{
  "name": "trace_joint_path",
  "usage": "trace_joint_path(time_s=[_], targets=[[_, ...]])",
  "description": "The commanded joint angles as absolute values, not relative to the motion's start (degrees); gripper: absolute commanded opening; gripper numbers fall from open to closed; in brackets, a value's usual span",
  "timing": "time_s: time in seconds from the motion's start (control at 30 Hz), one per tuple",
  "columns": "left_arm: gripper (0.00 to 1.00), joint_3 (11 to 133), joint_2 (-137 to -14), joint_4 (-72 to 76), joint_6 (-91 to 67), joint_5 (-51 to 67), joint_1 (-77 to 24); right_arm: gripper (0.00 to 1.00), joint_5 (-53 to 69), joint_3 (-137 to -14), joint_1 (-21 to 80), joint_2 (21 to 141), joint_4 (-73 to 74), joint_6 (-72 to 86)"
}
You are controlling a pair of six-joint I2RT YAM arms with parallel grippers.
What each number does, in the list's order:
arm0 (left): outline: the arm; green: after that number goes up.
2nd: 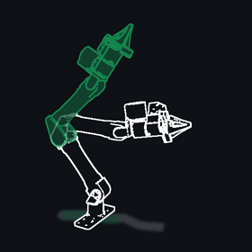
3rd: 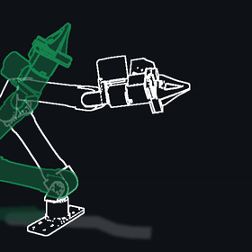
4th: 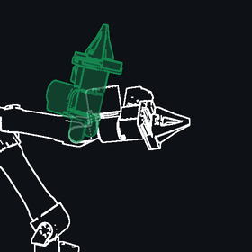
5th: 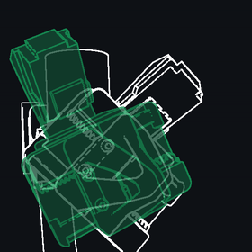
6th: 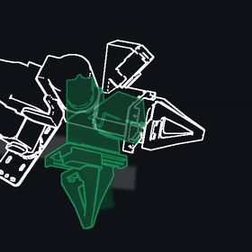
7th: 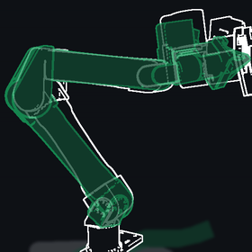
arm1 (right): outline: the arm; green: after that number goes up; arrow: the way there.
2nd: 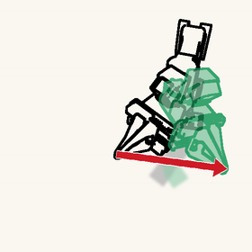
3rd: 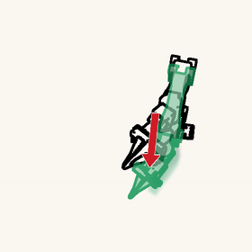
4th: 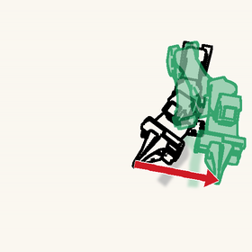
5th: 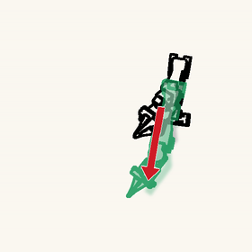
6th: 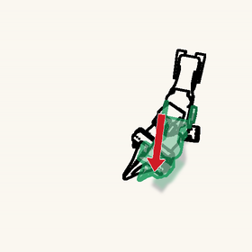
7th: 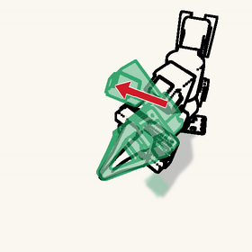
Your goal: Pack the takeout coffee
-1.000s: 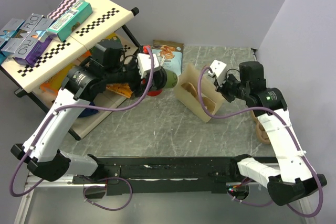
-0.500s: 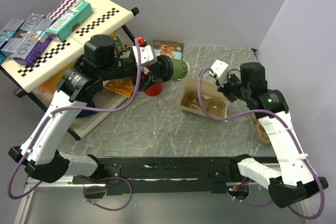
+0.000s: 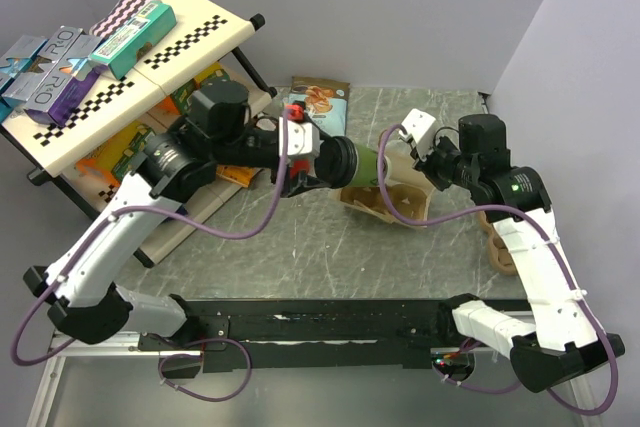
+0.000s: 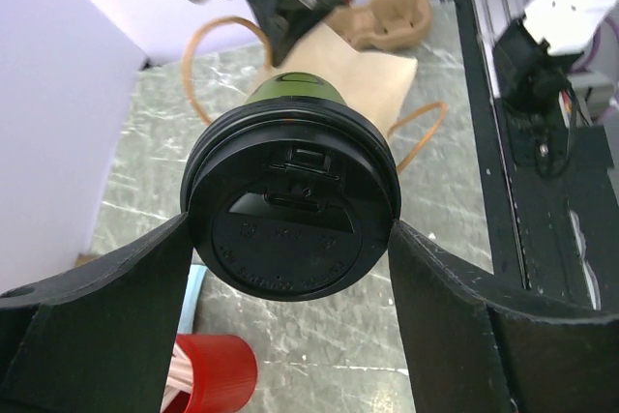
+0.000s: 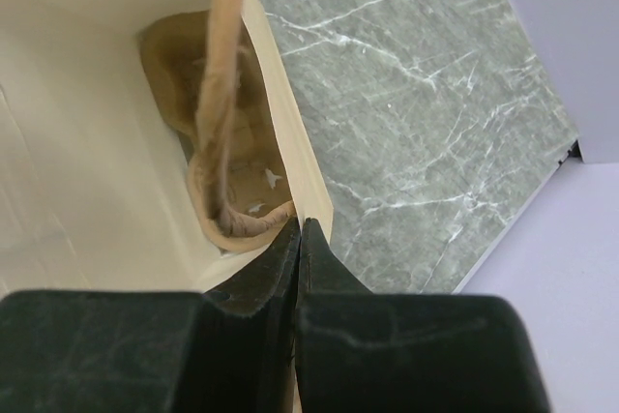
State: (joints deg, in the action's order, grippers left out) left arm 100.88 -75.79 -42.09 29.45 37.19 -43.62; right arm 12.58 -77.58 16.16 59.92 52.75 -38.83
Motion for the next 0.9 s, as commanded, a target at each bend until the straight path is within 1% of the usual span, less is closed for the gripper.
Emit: trace_joint_path(time_s=[0.0,0.4,0.67,0.87], targets=[[0.01,100.99,-78.22,-43.24,34.8,35.34,-45.17,0.0,13.27,-80.42,16.52,59.06,52.03,-38.14],[0.01,104.5,-87.26,-45.78,43.76,27.07,-53.43,0.0,13.27,-77.7,18.1,56.87,50.98,-37.18],[0.01,105.29,-90.79,-45.88,46.23,20.49,-58.62,0.0,14.06,-76.73,18.63,55.37,50.36,-35.6],[0.01,106.52,-93.51,-46.76,45.79,16.0,-59.76,0.0,14.33,-75.32,19.69,52.83,50.62,-36.65]])
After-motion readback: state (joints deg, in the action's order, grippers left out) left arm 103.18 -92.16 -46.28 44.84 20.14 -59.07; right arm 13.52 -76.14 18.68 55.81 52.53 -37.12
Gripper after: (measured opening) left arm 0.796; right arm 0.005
